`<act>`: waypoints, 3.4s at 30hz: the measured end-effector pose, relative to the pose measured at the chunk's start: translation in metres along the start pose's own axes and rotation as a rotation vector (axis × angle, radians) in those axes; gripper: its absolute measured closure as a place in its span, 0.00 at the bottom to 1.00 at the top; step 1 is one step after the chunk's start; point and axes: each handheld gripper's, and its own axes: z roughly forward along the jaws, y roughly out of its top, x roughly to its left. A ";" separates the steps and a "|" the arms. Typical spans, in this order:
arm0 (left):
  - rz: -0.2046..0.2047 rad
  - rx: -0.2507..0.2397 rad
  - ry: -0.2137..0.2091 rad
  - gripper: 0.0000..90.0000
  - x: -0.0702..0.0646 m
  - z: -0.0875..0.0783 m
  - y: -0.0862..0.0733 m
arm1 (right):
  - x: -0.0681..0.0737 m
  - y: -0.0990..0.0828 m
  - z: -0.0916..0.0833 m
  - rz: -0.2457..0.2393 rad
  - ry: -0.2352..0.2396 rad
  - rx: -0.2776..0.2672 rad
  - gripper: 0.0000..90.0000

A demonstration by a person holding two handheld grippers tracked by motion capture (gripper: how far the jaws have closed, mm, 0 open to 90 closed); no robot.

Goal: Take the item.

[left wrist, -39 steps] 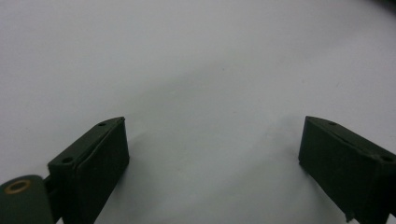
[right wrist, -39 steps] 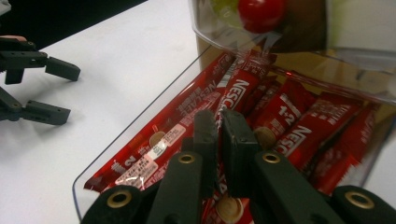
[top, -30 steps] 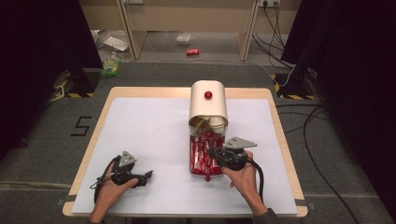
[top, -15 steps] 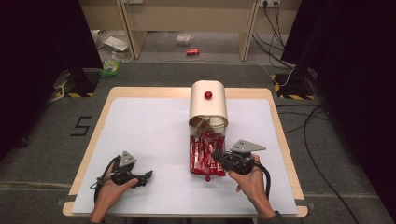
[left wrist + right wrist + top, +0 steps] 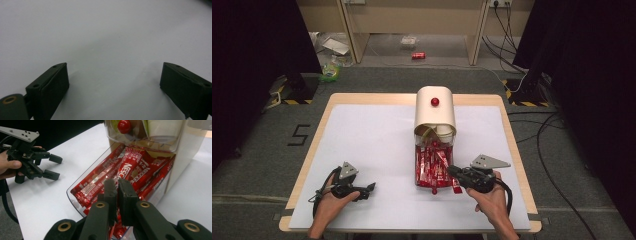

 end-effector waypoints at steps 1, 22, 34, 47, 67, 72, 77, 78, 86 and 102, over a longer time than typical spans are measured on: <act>-0.001 -0.001 0.000 0.09 0.000 0.000 0.000 | 0.000 -0.001 -0.002 0.001 0.000 -0.001 0.95; -0.001 -0.001 0.000 0.09 0.000 0.000 0.000 | -0.026 -0.014 -0.037 0.043 -0.089 -0.050 0.95; 0.000 0.000 0.001 0.09 0.000 0.000 0.000 | -0.060 -0.029 -0.049 0.072 -0.212 -0.036 0.95; 0.000 0.000 0.000 0.09 0.000 0.000 0.000 | -0.080 -0.038 -0.051 0.098 -0.270 -0.020 0.95; 0.000 0.000 0.000 0.09 0.000 0.000 0.000 | -0.099 -0.051 -0.046 0.131 -0.305 0.018 0.95; 0.000 0.000 0.001 0.09 0.000 0.000 0.000 | -0.101 -0.052 -0.045 0.129 -0.309 0.023 0.95; 0.000 0.000 0.001 0.09 0.000 0.000 0.000 | -0.103 -0.054 -0.044 0.128 -0.310 0.029 0.95; 0.000 0.000 0.000 0.09 0.000 0.000 0.000 | -0.103 -0.054 -0.043 0.129 -0.310 0.034 0.95; 0.000 0.000 0.001 0.09 0.000 0.000 0.000 | -0.105 -0.057 -0.038 0.131 -0.316 0.053 0.95; 0.000 0.000 0.001 0.09 0.000 0.000 0.000 | -0.116 -0.064 -0.034 0.145 -0.346 0.085 0.92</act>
